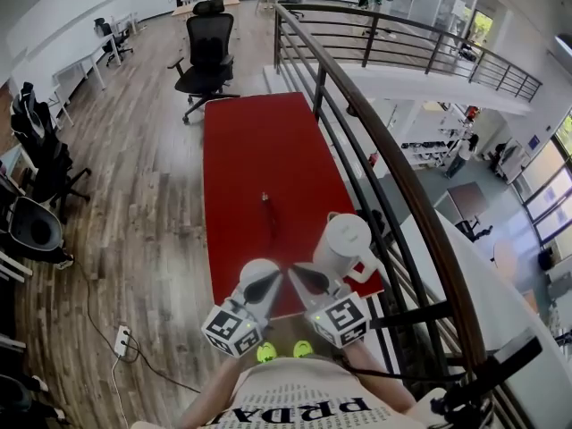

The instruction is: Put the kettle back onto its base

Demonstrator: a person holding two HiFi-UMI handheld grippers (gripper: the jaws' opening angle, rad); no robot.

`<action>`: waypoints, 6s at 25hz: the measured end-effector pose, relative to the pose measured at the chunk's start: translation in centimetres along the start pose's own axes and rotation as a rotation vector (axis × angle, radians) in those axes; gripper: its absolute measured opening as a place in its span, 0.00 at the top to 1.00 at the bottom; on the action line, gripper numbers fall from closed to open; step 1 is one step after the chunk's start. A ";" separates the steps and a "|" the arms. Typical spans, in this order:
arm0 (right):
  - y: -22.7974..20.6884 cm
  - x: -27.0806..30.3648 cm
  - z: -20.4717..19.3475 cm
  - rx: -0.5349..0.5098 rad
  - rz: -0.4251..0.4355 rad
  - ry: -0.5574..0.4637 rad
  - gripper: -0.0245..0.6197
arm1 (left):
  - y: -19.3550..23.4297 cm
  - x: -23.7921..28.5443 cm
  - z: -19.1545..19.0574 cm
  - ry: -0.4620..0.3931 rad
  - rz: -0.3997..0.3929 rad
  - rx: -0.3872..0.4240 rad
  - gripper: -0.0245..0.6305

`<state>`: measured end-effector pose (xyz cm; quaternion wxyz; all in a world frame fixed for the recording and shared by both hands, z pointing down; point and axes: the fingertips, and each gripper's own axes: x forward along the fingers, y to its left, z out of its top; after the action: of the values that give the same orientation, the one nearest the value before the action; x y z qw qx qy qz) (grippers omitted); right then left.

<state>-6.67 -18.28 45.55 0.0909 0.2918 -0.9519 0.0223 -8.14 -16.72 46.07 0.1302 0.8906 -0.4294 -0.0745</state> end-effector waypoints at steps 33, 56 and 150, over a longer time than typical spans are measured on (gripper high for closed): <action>-8.0 -7.1 -4.3 0.015 -0.090 0.059 0.89 | -5.5 8.5 -4.3 0.020 -0.081 -0.054 0.98; -12.4 -10.0 -9.0 -0.009 -0.220 0.168 0.69 | -8.1 12.6 -8.8 0.110 -0.166 -0.045 0.98; -16.2 -7.9 -10.2 0.122 -0.236 0.071 0.77 | -5.7 13.2 -9.0 0.116 -0.079 0.032 0.98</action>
<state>10.46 -26.39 53.90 0.1087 0.4057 -0.9040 0.0795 6.48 -22.18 52.75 0.1374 0.9117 -0.3866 -0.0210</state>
